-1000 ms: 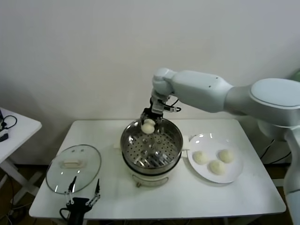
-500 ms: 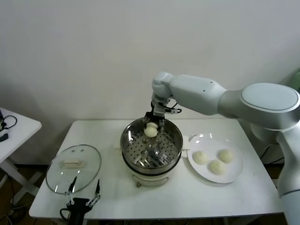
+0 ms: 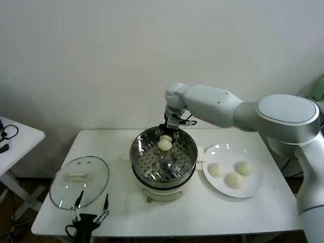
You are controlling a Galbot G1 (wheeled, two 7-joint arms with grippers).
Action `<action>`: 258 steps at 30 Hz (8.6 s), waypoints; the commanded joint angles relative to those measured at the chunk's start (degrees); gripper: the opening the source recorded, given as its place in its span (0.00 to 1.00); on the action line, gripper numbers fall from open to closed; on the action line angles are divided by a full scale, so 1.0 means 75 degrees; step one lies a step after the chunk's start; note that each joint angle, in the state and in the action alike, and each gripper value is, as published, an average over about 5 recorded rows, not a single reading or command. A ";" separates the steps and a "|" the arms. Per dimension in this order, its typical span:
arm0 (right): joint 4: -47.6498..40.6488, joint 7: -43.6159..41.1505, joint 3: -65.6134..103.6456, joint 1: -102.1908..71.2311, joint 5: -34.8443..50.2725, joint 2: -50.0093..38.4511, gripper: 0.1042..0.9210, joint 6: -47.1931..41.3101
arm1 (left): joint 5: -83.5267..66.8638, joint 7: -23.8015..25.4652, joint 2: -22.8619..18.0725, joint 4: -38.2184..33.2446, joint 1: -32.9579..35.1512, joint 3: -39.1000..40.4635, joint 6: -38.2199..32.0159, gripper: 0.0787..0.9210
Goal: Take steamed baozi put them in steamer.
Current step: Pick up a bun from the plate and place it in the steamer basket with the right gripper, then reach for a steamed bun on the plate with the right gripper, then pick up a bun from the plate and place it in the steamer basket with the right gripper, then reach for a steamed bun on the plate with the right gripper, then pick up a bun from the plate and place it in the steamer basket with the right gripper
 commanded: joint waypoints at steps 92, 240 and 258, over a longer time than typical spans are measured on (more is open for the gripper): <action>0.2380 0.0992 -0.1374 -0.0545 0.4586 -0.3893 0.61 -0.7753 | 0.0436 -0.0147 -0.0215 0.0302 0.0012 -0.0148 -0.0222 0.88; 0.3043 0.0534 -0.0838 -0.1289 0.3045 -0.5466 0.74 -0.7363 | 0.0596 0.0006 -0.0245 0.0334 -0.0032 -0.0237 -0.0179 0.88; 0.4503 -0.0363 -0.3176 0.2796 0.3762 -0.5490 0.61 -0.6357 | 0.0673 -0.0011 -0.0297 0.0273 0.0048 -0.0162 -0.0198 0.88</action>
